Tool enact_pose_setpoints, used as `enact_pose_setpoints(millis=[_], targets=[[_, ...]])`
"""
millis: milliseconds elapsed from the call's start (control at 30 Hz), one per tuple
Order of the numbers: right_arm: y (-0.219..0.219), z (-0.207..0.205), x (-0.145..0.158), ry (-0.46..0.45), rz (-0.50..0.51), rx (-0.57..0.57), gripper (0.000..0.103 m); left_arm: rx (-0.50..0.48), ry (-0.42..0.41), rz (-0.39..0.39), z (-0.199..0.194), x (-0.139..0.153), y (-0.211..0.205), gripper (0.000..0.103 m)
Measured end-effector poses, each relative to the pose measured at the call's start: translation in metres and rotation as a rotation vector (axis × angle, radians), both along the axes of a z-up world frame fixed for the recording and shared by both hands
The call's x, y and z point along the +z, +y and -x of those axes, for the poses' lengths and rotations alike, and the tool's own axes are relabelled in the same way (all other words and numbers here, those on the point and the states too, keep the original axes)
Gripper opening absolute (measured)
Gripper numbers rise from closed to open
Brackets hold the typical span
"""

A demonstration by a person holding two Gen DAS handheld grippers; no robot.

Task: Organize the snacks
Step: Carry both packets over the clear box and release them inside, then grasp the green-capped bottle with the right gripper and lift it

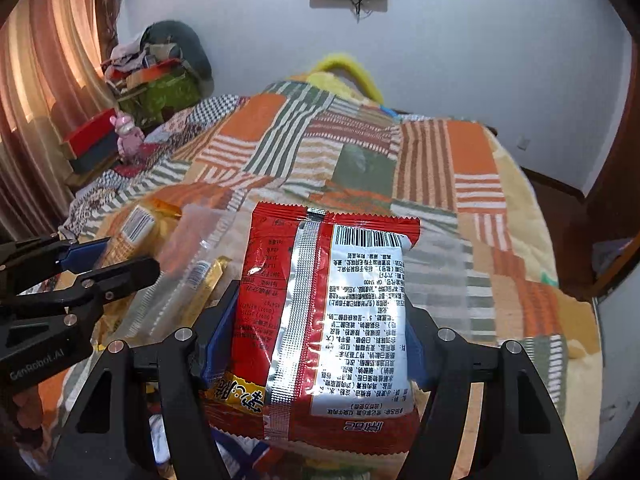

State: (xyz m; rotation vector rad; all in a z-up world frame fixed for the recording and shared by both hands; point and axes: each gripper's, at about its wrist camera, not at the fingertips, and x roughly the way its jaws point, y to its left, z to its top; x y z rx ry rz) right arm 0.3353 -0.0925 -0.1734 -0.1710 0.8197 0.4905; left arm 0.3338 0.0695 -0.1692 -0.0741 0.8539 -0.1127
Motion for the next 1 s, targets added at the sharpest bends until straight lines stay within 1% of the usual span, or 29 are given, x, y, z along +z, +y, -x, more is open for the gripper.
enact_pose_setpoints(millis=[167, 333, 400, 500, 633, 767, 867, 1000], targets=[[0.006, -0.003, -0.009, 0.029, 0.013, 0.029, 0.066, 0.005, 0.029, 0.008, -0.007, -0.012, 0.002, 0.034], [0.003, -0.003, -0.014, 0.058, 0.012, 0.034, 0.066, -0.002, 0.048, -0.002, -0.006, -0.017, 0.000, 0.034], [0.001, -0.003, -0.013, 0.058, 0.013, 0.029, 0.066, -0.006, 0.059, -0.004, -0.005, -0.018, -0.001, 0.036], [-0.001, 0.004, -0.004, 0.030, 0.023, 0.029, 0.066, -0.002, 0.059, 0.003, -0.002, -0.016, 0.001, 0.038], [-0.007, 0.014, 0.010, 0.000, 0.008, 0.039, 0.067, 0.008, 0.030, -0.001, 0.011, -0.002, 0.002, 0.045], [-0.014, 0.028, 0.026, -0.023, -0.021, 0.048, 0.067, 0.008, -0.019, -0.025, 0.033, 0.019, 0.002, 0.051], [-0.019, 0.044, 0.039, -0.043, -0.038, 0.063, 0.067, 0.013, -0.048, -0.050, 0.052, 0.033, 0.004, 0.055], [-0.028, 0.075, 0.053, -0.064, -0.067, 0.085, 0.067, 0.023, -0.077, -0.063, 0.081, 0.049, 0.007, 0.058]])
